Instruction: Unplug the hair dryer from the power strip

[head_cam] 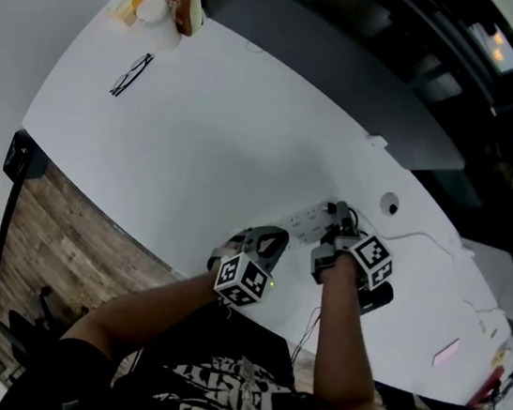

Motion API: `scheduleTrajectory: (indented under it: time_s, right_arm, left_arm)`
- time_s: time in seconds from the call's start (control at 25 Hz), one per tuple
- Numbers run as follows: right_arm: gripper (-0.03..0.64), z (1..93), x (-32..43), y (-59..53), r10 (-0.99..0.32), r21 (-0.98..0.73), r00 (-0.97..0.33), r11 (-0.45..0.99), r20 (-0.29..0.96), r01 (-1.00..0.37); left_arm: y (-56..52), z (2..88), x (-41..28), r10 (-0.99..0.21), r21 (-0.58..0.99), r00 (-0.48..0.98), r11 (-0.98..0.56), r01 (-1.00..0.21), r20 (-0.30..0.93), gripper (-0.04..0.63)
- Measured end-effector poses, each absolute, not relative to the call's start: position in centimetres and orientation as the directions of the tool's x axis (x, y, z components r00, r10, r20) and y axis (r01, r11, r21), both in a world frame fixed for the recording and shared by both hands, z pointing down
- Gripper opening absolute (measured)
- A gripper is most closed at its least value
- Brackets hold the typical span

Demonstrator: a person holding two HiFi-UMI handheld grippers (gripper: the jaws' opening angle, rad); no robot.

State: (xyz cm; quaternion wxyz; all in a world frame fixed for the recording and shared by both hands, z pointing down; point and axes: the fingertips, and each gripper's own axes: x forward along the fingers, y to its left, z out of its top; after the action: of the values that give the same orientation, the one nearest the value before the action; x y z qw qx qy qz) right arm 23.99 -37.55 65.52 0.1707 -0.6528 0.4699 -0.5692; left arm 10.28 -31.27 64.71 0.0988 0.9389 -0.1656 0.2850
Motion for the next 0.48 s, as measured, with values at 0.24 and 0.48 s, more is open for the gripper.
scheduleTrajectory:
  time_s: [0.24,0.48]
  right_arm:
    - [0.074,61.9,24.1,-37.0,-0.906,-0.869,-0.197,-0.268,0.374,-0.415]
    - [0.073,61.3,21.9,-35.1,-0.877,-0.806,-0.369,-0.035,0.308,-0.590]
  left_arm:
    - [-30.5,64.8,10.8,-0.310,-0.033,0.744,-0.932,-0.362,0.592,0.025]
    - [-31.4,64.6,10.7,-0.339,0.075,0.723,-0.877,-0.474,0.602,0.025]
